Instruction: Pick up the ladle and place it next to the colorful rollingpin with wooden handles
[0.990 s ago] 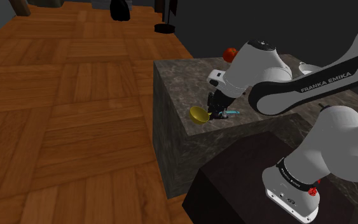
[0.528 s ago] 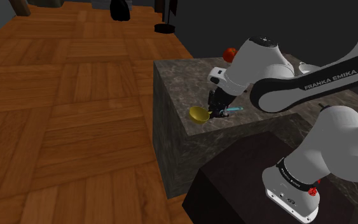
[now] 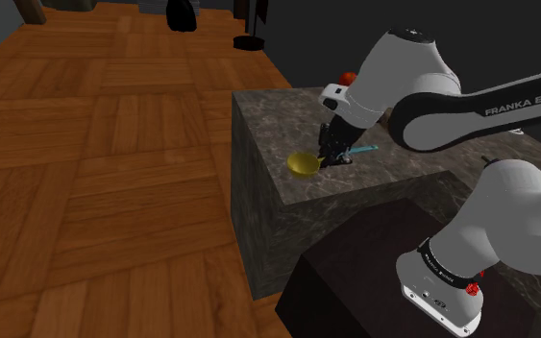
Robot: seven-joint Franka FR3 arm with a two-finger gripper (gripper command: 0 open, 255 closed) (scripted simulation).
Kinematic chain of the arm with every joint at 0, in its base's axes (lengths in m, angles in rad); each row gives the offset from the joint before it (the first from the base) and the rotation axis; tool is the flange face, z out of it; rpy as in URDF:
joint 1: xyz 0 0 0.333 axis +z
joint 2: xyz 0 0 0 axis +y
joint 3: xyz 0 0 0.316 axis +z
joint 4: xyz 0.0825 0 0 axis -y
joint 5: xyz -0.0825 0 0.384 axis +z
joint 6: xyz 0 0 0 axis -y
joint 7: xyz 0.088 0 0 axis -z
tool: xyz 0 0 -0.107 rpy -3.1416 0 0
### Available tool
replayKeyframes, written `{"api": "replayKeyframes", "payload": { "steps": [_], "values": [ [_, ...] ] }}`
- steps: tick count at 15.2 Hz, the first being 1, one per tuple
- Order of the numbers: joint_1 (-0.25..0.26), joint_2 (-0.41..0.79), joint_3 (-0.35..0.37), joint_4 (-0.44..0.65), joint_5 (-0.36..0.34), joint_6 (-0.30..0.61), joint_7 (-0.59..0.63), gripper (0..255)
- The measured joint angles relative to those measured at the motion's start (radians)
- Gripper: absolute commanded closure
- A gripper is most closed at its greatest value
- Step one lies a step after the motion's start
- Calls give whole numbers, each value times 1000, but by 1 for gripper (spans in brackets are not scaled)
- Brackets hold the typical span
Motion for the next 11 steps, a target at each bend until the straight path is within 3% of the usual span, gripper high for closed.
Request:
{"api": "replayKeyframes", "payload": {
  "steps": [11],
  "values": [
    [7,-81,2,100,13,-181,-13,255]
  ]
}}
